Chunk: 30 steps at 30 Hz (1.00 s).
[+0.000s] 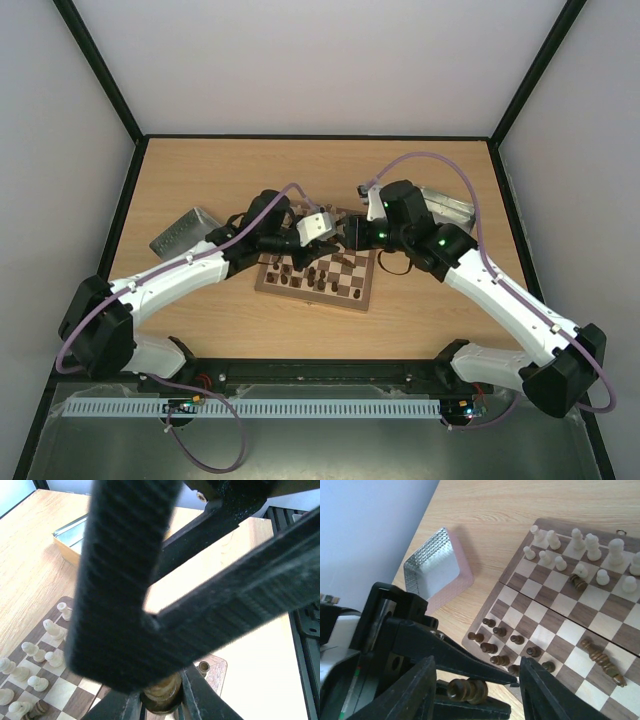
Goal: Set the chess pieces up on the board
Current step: Place the chess piece on the chessboard.
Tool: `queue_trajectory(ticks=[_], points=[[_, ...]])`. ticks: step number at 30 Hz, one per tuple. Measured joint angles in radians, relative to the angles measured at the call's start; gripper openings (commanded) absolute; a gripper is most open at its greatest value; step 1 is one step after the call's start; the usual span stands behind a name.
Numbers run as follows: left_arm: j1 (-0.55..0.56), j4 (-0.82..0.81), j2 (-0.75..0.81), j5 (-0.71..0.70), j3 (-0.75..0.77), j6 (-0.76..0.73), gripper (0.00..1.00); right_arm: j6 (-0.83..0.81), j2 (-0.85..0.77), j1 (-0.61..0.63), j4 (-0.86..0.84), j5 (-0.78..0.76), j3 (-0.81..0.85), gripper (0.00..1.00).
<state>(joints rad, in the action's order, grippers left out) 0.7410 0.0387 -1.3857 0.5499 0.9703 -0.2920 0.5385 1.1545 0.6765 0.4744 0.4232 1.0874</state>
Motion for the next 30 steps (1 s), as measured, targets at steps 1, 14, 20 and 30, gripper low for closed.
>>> queue_trajectory(ticks=[1,14,20,30], points=[[0.000,0.000,0.000,-0.003,0.000,-0.003,0.02,0.002,-0.001,0.000,0.001,0.004,0.000,0.47],[0.000,0.018,-0.013,-0.021,0.024,-0.012,0.02,-0.030,0.009,0.000,0.004,0.100,-0.011,0.33],[0.000,0.043,-0.026,-0.024,0.027,-0.012,0.03,-0.039,0.023,0.000,0.004,0.102,-0.021,0.15],[0.000,0.050,-0.030,-0.033,0.027,-0.008,0.20,-0.043,0.028,0.005,-0.001,0.051,-0.029,0.03]])
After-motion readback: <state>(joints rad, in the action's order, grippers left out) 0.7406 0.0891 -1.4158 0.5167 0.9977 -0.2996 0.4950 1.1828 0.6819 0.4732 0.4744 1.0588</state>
